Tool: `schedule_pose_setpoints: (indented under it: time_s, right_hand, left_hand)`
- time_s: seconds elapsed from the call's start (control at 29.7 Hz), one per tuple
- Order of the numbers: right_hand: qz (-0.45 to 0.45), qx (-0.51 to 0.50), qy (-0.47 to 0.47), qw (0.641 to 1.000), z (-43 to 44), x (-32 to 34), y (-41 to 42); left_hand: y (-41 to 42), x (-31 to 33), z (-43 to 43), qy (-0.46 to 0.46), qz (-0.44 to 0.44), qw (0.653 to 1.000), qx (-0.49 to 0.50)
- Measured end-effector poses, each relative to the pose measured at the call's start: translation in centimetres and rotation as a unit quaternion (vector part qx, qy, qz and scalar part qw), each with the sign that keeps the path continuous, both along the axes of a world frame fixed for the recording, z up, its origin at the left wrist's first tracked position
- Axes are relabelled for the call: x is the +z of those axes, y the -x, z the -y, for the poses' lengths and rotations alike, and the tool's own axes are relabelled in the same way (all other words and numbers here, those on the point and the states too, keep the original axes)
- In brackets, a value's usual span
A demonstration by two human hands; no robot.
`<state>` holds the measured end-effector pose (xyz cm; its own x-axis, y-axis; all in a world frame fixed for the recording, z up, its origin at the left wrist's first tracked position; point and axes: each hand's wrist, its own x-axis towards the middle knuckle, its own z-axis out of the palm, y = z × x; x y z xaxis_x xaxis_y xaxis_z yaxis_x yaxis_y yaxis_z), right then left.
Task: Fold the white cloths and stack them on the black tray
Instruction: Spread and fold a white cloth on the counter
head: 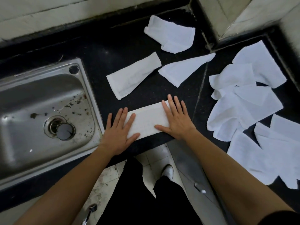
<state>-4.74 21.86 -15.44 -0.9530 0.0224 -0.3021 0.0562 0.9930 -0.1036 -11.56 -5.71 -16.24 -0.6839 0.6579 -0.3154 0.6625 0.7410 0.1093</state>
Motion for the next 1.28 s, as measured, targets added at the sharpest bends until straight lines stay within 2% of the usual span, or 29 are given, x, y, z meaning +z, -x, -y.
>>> schedule_pose_setpoints:
  time_s: [0.1, 0.2, 0.3, 0.37, 0.47, 0.54, 0.57, 0.64, 0.77, 0.87, 0.98, 1.04, 1.14, 1.28]
  right_hand:
    - [-0.042, -0.109, 0.056, 0.992, 0.2, 0.6, -2.1]
    - [-0.129, -0.206, 0.056, 0.968, 0.4, 1.5, -4.5]
    - [-0.175, -0.255, 0.026, 0.951, 1.0, 1.8, -5.6]
    - [-0.181, -0.284, 0.011, 0.942, 1.8, 1.7, -6.1]
    - [-0.186, -0.305, -0.005, 0.934, 3.1, 1.4, -6.2]
    - [-0.169, -0.314, -0.006, 0.934, 3.7, 1.3, -5.9]
    - [-0.156, -0.324, -0.002, 0.933, 3.9, 1.4, -5.8]
    - [-0.133, -0.364, 0.032, 0.921, 4.1, 1.7, -5.3]
    - [-0.068, -0.504, 0.207, 0.836, 3.3, 3.3, -4.0]
    - [-0.059, -0.523, 0.292, 0.798, 2.2, 4.5, -3.2]
    - [-0.098, -0.5, 0.324, 0.797, 0.9, 6.5, -2.3]
    - [-0.152, -0.474, 0.334, 0.801, 0.0, 8.4, -1.4]
    - [-0.223, -0.426, 0.345, 0.806, -1.4, 11.7, -0.1]
    - [-0.298, -0.313, 0.288, 0.855, -1.9, 15.5, 0.3]
  left_hand:
    - [-0.1, 0.9, -0.3, 0.019, 0.025, 1.0, 0.003]
    - [1.0, 2.8, -1.7, -0.032, 0.005, 0.999, 0.014]
    - [3.9, 3.8, -5.7, -0.091, -0.052, 0.992, -0.062]
    - [5.5, 4.4, -9.3, -0.093, -0.058, 0.983, -0.144]
    - [6.6, 4.7, -14.2, -0.026, -0.063, 0.943, -0.327]
    - [6.9, 4.7, -16.4, 0.046, -0.094, 0.889, -0.447]
    - [7.0, 4.7, -17.0, 0.082, -0.109, 0.864, -0.485]
    - [7.2, 4.6, -17.6, 0.104, -0.125, 0.844, -0.51]
    - [7.8, 4.7, -17.9, 0.075, -0.137, 0.847, -0.509]
    - [8.4, 5.3, -17.7, 0.041, -0.1, 0.884, -0.456]
    - [9.6, 7.0, -17.2, -0.036, -0.032, 0.936, -0.348]
    - [10.6, 8.8, -16.6, -0.139, 0.006, 0.952, -0.271]
    - [11.6, 12.7, -15.8, -0.265, 0.034, 0.948, -0.17]
    - [11.2, 17.3, -13.7, -0.346, 0.095, 0.929, -0.088]
